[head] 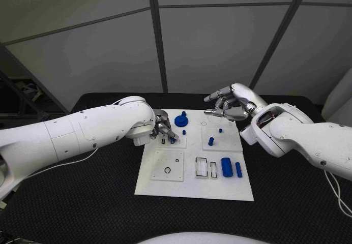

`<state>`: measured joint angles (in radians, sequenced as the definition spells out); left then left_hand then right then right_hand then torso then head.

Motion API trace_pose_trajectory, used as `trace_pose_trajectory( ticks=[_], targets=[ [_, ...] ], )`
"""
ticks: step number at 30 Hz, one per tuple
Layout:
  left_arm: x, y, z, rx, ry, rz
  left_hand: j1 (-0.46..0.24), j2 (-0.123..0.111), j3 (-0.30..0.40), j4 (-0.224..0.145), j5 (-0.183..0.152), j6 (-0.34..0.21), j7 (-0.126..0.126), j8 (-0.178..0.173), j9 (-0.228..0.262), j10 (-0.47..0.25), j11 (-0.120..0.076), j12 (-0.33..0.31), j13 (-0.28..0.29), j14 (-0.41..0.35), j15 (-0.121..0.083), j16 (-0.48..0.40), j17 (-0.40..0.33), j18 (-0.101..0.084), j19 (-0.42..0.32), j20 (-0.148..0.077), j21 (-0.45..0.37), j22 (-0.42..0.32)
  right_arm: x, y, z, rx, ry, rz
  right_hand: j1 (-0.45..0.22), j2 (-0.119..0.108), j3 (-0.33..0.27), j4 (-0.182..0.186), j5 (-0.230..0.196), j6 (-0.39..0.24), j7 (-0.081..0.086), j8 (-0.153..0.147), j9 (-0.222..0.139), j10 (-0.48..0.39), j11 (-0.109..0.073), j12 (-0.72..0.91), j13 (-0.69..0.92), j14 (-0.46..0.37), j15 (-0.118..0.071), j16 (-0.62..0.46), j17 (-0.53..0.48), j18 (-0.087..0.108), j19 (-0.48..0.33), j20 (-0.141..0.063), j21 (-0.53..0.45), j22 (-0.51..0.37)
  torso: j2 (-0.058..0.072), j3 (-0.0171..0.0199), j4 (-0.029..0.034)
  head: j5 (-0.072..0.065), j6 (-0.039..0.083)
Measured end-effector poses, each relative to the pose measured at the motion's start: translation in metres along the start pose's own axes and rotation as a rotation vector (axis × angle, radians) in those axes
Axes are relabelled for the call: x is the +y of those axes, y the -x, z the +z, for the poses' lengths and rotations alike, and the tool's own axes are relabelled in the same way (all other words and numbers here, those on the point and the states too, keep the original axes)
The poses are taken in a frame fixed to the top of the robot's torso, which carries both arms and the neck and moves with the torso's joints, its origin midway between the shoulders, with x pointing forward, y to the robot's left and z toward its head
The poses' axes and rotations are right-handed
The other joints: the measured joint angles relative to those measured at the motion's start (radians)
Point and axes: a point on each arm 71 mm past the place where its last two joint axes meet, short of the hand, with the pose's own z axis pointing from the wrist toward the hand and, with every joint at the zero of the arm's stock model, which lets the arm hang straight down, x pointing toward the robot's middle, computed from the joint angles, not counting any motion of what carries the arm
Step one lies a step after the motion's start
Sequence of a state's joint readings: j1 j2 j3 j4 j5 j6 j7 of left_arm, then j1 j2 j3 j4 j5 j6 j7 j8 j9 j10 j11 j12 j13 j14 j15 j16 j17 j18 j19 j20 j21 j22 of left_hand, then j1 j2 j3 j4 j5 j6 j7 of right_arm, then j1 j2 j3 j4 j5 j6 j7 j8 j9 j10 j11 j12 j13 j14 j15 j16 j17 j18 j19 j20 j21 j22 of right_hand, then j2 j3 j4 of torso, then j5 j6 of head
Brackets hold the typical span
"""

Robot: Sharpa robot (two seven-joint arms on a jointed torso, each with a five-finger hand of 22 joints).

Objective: Assemble the parts on the task board

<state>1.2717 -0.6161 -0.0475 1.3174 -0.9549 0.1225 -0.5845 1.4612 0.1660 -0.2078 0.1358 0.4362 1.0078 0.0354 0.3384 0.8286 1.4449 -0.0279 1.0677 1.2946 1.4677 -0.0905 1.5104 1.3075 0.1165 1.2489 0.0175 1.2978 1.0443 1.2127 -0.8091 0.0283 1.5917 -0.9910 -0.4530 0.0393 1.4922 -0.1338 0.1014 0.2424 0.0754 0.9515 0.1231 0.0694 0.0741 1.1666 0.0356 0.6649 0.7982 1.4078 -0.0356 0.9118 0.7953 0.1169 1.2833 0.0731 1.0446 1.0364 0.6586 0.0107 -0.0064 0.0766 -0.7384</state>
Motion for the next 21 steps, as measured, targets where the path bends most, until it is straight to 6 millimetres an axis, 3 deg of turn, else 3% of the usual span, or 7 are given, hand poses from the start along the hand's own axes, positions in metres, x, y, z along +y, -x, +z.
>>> trace_pose_trajectory(
  ticks=[7, 21],
  targets=[
    [0.0018, -0.001, -0.0038, -0.022, -0.005, -0.011, 0.0, 0.0, 0.003, 0.003, 0.02, 0.0, 0.0, 0.0, 0.0, 0.001, 0.001, 0.001, 0.0, 0.0, 0.0, 0.008, 0.0, 0.0, 0.002, -0.001, 0.0, 0.004, -0.0002, -0.0001, 0.0005, 0.001, 0.002, -0.006, 0.0, 0.0, 0.0, 0.0, 0.0, 0.0, 0.0, 0.0, 0.0, 0.0, 0.0, 0.0, 0.0, 0.0, 0.0, -0.004, 0.0, 0.0, 0.0, 0.0, 0.0, -0.001, 0.0, -0.0001, 0.0001, 0.005, 0.0],
    [0.004, -0.0083, -0.0028, -0.034, 0.004, 0.022, -0.005, 0.004, 0.007, 0.007, 0.02, 0.0, 0.0, 0.0, 0.001, 0.001, 0.001, 0.008, 0.0, -0.003, -0.003, 0.012, 0.0, 0.0, 0.002, -0.001, 0.0, -0.006, -0.0008, -0.0001, 0.0009, 0.004, 0.002, -0.011, 0.0, 0.0, 0.0, 0.0, 0.0, 0.0, 0.0, 0.0, 0.0, 0.0, 0.0, 0.0, 0.0, 0.0, 0.0, -0.004, 0.0, 0.0, 0.0, 0.0, 0.0, -0.001, 0.002, -0.0005, -0.002, 0.01, -0.007]
  ],
)
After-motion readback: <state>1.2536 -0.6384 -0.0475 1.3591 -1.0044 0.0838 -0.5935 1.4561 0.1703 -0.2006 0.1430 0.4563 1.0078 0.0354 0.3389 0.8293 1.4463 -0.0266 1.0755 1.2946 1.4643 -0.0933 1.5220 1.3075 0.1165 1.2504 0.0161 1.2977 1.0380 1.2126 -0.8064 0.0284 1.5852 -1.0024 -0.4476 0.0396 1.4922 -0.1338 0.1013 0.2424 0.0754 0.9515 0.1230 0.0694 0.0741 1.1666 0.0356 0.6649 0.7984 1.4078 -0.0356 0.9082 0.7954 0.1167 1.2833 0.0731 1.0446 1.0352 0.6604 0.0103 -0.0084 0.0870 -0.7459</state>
